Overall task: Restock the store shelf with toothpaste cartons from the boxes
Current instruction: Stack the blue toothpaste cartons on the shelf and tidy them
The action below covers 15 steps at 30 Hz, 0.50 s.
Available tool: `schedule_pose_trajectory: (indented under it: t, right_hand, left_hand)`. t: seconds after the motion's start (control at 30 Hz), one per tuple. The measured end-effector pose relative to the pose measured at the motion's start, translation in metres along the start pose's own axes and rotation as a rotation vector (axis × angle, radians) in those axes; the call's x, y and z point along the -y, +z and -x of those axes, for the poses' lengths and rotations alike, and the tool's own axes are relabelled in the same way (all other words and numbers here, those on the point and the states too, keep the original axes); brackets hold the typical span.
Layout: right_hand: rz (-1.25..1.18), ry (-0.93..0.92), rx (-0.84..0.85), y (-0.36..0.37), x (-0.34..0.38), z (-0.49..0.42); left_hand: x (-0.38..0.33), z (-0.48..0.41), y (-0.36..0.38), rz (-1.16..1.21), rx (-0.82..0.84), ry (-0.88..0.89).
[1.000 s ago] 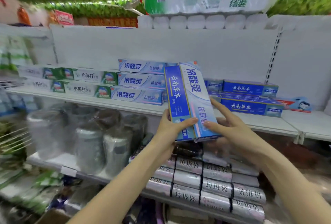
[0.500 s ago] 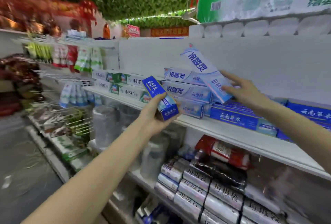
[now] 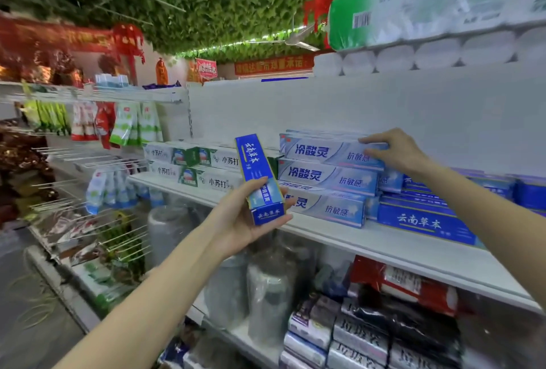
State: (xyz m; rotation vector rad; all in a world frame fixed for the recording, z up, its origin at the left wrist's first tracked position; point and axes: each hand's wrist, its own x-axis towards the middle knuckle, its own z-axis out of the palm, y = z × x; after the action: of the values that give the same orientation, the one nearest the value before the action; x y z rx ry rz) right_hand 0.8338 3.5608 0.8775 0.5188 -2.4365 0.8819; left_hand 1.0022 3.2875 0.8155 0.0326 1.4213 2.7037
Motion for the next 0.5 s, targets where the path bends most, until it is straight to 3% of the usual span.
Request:
schedule_pose_trajectory:
  t: [0.17,0.27,0.33,0.43,0.5]
  right_hand:
    - [0.09,0.033,-0.155,-0.009,-0.007,0.004]
    - [0.091,-0.039,-0.215,-0.029,0.009,0.027]
    - [-0.012,-0.028,-0.128,-0.04,0.027,0.053]
    - [-0.335,0.173,0.075,-0.05,0.045,0.095]
    - [-0.413,0.258,0.139,-0.058,0.043,0.117]
  left_hand:
    - [0.004,-0.018,0.011,-0.037,0.009,-0.016]
    - [0.015,-0.032,0.036,-0.046,0.054,-0.028]
    - [0.025,-0.042,0.062,-0.027,0.095,-0.036]
    - [0.046,-0.053,0.105,-0.006,0.181,-0.018]
    - [0.062,-0.059,0.132,-0.04,0.261,0.002]
